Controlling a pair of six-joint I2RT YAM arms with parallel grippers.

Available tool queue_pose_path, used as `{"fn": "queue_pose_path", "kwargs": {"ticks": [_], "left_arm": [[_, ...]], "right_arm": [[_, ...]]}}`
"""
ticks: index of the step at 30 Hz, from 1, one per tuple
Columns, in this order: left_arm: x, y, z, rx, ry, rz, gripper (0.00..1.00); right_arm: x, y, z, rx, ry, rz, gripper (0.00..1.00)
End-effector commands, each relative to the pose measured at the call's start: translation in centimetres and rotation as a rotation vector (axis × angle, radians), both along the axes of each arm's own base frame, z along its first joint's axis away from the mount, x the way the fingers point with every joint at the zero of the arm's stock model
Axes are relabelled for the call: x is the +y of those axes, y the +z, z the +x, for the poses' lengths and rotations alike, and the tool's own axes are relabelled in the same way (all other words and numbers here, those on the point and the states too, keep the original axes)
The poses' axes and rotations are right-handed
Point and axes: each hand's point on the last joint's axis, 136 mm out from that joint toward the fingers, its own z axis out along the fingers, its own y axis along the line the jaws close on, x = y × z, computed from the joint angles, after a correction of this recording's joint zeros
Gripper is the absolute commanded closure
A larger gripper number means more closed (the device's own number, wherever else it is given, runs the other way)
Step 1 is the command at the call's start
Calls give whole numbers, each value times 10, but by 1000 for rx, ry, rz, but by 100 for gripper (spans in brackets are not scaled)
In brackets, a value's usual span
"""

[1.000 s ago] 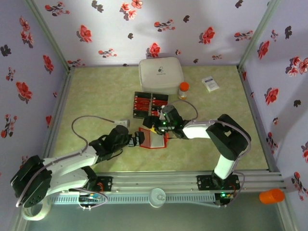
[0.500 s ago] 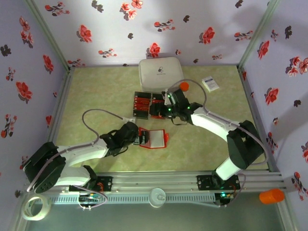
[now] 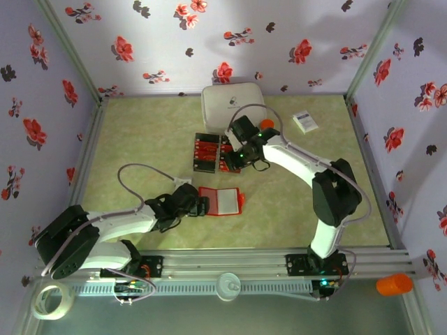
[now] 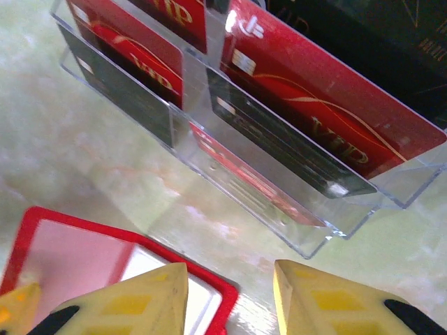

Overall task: Put the credit cards into the card holder
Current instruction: Pick up the credit card from the storage box.

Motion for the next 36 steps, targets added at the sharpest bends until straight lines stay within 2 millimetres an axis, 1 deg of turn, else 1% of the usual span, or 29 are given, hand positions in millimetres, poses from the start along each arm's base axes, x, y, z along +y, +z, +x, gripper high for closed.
{"fn": "queue_pose_path", "kwargs": {"ticks": [1, 10, 16, 27, 31, 36], "left_arm": [[14, -9, 1, 2, 41, 43, 0], [24, -17, 2, 23, 48, 72, 0], [24, -16, 3, 22, 45, 60, 0], [23, -16, 3, 22, 45, 47, 0], [22, -17, 3, 25, 44, 47, 0], [21, -16, 4, 23, 45, 38, 0]], "right_arm": [[-3, 0, 2, -34, 76, -107, 62], [5, -18, 12, -79, 151, -273, 63], [8, -25, 21, -115, 180, -356, 64], [12, -40, 32, -143, 216, -420, 66], [18, -44, 32, -140, 230, -411, 67], [20, -49, 30, -127, 245, -412, 71]]}}
